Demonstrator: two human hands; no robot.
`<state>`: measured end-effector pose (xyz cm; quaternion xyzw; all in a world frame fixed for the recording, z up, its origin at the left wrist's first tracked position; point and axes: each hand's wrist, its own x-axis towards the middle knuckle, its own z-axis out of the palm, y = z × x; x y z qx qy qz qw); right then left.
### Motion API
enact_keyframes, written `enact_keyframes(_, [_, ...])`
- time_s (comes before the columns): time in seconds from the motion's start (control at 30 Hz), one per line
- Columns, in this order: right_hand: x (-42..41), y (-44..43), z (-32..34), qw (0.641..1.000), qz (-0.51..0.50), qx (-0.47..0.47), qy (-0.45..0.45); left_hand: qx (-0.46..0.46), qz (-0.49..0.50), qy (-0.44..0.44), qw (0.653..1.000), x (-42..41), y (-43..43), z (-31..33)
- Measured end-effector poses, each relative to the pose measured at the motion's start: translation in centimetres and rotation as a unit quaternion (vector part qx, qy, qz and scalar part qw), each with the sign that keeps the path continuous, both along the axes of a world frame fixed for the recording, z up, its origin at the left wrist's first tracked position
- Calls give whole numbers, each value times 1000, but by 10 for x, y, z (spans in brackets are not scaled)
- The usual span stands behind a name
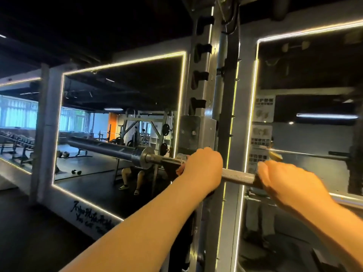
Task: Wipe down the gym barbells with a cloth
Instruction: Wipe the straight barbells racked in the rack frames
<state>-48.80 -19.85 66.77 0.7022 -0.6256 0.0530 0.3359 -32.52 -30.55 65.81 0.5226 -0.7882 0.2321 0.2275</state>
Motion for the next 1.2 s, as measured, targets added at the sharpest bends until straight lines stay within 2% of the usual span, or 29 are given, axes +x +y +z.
enact_keyframes(0.07, [19,-18,6,999,32,10,-7,-14,-38,-7,999,4,0,-1])
enact_keyframes(0.13, [34,-38,9,999,39,17,-4,5,-58,46,997,17,-1,5])
enact_keyframes(0.27, [59,-63,11,997,44,58,-25,54,-8,92,994,50,-6,34])
enact_keyframes(0.33, [62,-74,6,995,47,77,-29,49,-17,172,984,73,-12,47])
enact_keyframes(0.43, [62,-79,1,997,42,68,-13,-47,-34,326,944,106,-31,45])
enact_keyframes(0.47, [62,-81,1,997,48,59,-6,-33,-42,349,936,113,-36,38])
enact_keyframes(0.57, [61,-84,1,997,54,51,22,128,-95,369,916,125,-51,8])
enact_keyframes(0.6, [60,-85,1,997,55,52,21,147,-109,382,906,130,-53,0])
enact_keyframes(0.73, [61,-86,0,997,50,48,20,88,-120,360,921,152,-58,-13])
enact_keyframes(0.9, [73,-90,-5,998,45,34,5,58,-89,357,928,136,-63,-11])
enact_keyframes(1.03, [77,-93,-10,998,45,38,-19,149,-112,404,896,141,-55,-4])
enact_keyframes(1.2, [76,-90,-10,998,41,36,-28,145,-117,395,899,141,-56,2])
